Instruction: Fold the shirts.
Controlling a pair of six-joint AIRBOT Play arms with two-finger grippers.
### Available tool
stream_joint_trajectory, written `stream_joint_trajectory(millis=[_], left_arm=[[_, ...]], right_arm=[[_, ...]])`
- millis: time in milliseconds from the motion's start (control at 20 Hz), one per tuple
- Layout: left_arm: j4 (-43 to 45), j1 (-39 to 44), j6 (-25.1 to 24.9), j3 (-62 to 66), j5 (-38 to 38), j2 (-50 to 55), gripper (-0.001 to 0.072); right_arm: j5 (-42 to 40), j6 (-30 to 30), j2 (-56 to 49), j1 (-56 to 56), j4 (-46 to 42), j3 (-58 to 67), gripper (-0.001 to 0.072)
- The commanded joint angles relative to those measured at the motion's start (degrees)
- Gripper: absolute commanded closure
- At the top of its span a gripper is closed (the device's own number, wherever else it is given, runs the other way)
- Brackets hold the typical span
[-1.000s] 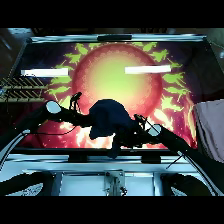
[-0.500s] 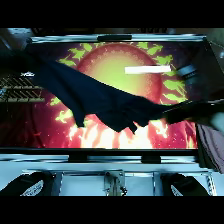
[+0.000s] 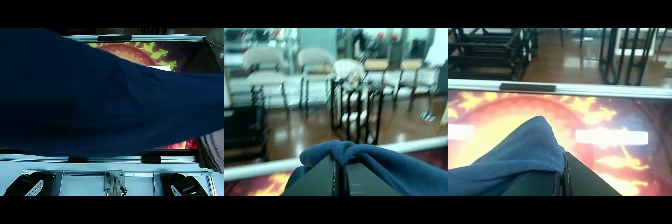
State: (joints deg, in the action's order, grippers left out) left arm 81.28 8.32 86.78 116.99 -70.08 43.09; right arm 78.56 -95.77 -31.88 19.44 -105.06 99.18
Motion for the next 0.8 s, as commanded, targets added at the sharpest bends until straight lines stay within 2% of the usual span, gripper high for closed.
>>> stream_joint_trajectory(millis=[0, 50, 150, 300, 400, 600, 750], left_arm=[[11.1, -0.1, 1.6, -3.2, -18.7, -1.6, 0.0675], [13.0, -0.1, 1.5, -6.5, -23.8, -1.5, 0.0675], [13.7, -0.1, 1.5, -14.8, -28.5, -1.7, 0.0675], [13.6, -0.1, 1.5, -29.3, -28.1, -2.1, 0.0675], [13.6, -0.1, 1.6, -39.1, -21.9, -2.0, 0.0674], [13.6, -0.1, 2.8, -49.5, -3.7, 2.5, 0.0674], [13.4, -0.1, 4.4, -49.6, -0.5, 10.2, 0.0674]], right_arm=[[8.6, 0.1, -0.3, 0.0, -6.6, 1.8, 0.0644], [11.8, 1.0, -0.9, 0.0, -8.8, 1.1, 0.0644], [15.9, 1.6, -1.8, 0.0, -11.1, -2.4, 0.0644], [15.2, 0.2, -1.9, 0.0, -10.6, -14.0, 0.0644], [11.3, -3.5, -2.3, 0.0, -10.2, -24.5, 0.0644], [-5.8, -10.3, -7.6, 0.0, -8.4, -41.4, 0.0643], [-17.7, -17.2, -16.9, -0.1, -8.9, -43.5, 0.0644]])
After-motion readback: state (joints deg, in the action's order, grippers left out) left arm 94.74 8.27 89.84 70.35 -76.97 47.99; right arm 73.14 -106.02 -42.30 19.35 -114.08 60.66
